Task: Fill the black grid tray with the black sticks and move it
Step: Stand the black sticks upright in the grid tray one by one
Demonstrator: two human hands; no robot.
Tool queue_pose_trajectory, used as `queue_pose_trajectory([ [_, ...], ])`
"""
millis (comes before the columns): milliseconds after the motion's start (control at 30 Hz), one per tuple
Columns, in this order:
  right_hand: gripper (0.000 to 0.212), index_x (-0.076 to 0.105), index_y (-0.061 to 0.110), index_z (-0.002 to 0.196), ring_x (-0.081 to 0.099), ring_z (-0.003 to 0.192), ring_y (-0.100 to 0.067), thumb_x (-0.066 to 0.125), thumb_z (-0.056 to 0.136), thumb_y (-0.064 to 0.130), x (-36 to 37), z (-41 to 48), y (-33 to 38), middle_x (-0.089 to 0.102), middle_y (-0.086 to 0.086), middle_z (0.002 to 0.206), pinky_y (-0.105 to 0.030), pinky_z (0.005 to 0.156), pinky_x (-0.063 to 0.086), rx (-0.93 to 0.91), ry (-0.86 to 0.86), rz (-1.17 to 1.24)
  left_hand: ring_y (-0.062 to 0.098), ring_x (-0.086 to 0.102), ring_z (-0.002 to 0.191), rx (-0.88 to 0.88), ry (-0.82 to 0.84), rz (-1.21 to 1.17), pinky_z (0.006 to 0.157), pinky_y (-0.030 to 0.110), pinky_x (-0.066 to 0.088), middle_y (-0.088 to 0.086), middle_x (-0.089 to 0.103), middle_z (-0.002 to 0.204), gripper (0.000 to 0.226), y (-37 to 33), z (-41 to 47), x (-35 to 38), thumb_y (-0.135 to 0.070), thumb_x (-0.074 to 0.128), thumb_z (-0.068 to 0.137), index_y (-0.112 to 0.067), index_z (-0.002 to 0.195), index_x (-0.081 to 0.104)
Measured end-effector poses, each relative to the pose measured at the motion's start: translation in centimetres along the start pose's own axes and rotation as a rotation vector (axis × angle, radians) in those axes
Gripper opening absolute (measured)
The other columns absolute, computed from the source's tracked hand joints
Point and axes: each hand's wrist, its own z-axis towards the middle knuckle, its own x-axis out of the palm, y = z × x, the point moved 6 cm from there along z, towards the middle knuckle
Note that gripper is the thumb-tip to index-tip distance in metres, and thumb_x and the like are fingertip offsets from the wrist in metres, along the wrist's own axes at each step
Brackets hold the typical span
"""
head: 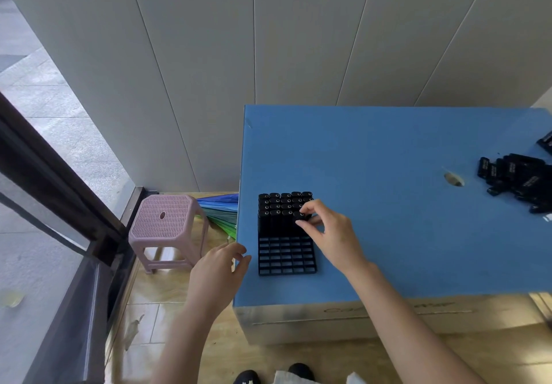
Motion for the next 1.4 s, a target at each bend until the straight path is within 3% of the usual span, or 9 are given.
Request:
queue_pose_trajectory([
  [133,0.014,0.059,0.009,0.092,0.065,0.076,-0.009,0.067,0.083,0.017,-0.4,0.3,-0.4,0.062,0.015,0.081,-0.025,0.073,0.052,-0.009,0.075,-0.062,0.007,0.058,0.086,0.004,0.008,0.007,0.072,0.026,0.048,-0.015,0.063,0.099,0.026,0.1,-0.1,-0.1,-0.036,0.05,0.092,-0.025,0.112,0.062],
  [233,0.012,0.06,0.012,0.09,0.067,0.077,-0.014,0.068,0.083,0.019,-0.7,0.6,-0.2,0.069,0.009,0.083,-0.036,0.066,0.055,-0.05,0.056,-0.189,0.006,0.057,0.085,0.02,0.011,0.021,0.072,0.025,0.047,-0.015,0.064,0.1,0.026,0.0,-0.1,-0.3,-0.036,0.049,0.092,-0.025,0.113,0.061],
  [367,0.008,0.063,0.016,0.089,0.063,0.073,-0.014,0.067,0.082,0.017,-0.8,0.3,0.6,0.064,0.009,0.081,-0.033,0.054,0.052,-0.082,-0.01,-0.302,0.007,0.059,0.088,0.056,0.016,0.043,0.072,0.024,0.048,-0.013,0.065,0.105,0.028,-0.3,-0.3,-0.6,-0.037,0.048,0.093,-0.025,0.115,0.061],
  [500,0.024,0.064,0.021,0.109,0.061,0.076,-0.014,0.06,0.086,0.015,-0.6,-0.6,0.4,0.06,0.006,0.088,-0.03,0.052,0.049,-0.021,-0.019,-0.34,0.008,0.058,0.094,0.1,0.036,0.053,0.075,0.025,0.049,-0.012,0.064,0.107,0.029,-0.6,-0.4,-0.6,-0.037,0.047,0.093,-0.025,0.116,0.06],
  [600,0.039,0.054,0.025,0.127,0.055,0.079,-0.012,0.055,0.089,0.017,-0.4,-1.8,0.5,0.056,0.007,0.094,-0.023,0.054,0.041,0.031,0.009,-0.35,0.007,0.057,0.097,0.139,0.052,0.062,0.074,0.024,0.048,-0.014,0.063,0.108,0.029,-1.3,-0.5,-0.3,-0.038,0.046,0.094,-0.026,0.117,0.059],
  [700,0.047,0.04,0.028,0.137,0.053,0.092,-0.009,0.05,0.092,0.023,-0.8,-3.2,0.2,0.05,0.009,0.109,-0.023,0.063,0.045,0.138,0.024,-0.28,0.008,0.058,0.094,0.181,0.048,0.039,0.072,0.026,0.05,-0.015,0.063,0.102,0.025,-3.0,-0.6,-0.2,-0.036,0.048,0.093,-0.025,0.111,0.062],
  [933,0.031,0.051,0.027,0.124,0.049,0.11,-0.005,0.049,0.093,0.028,-7.6,-9.1,-4.3,0.051,0.015,0.119,-0.025,0.083,0.046,0.324,0.001,-0.259,0.008,0.06,0.085,0.338,0.021,0.001,0.059,0.02,0.039,-0.015,0.063,0.096,0.019,-11.9,-1.1,1.7,-0.03,0.05,0.093,-0.024,0.104,0.064],
  [1200,0.024,0.057,0.029,0.115,0.055,0.099,-0.006,0.051,0.092,0.029,-19.9,-18.3,-12.4,0.054,0.019,0.112,-0.026,0.076,0.045,0.495,-0.048,-0.282,0.01,0.058,0.099,0.432,0.155,-0.009,0.078,0.027,0.046,-0.016,0.062,0.108,0.027,-25.4,-4.6,11.7,-0.039,0.043,0.094,-0.029,0.114,0.058],
  [1400,0.022,0.058,0.031,0.112,0.057,0.099,-0.008,0.052,0.09,0.03,-29.0,-24.3,-18.5,0.055,0.018,0.111,-0.03,0.076,0.046,0.564,-0.075,-0.326,0.009,0.057,0.102,0.474,0.222,-0.039,0.081,0.027,0.046,-0.017,0.06,0.109,0.026,-34.8,-8.0,19.0,-0.04,0.044,0.094,-0.03,0.114,0.056],
])
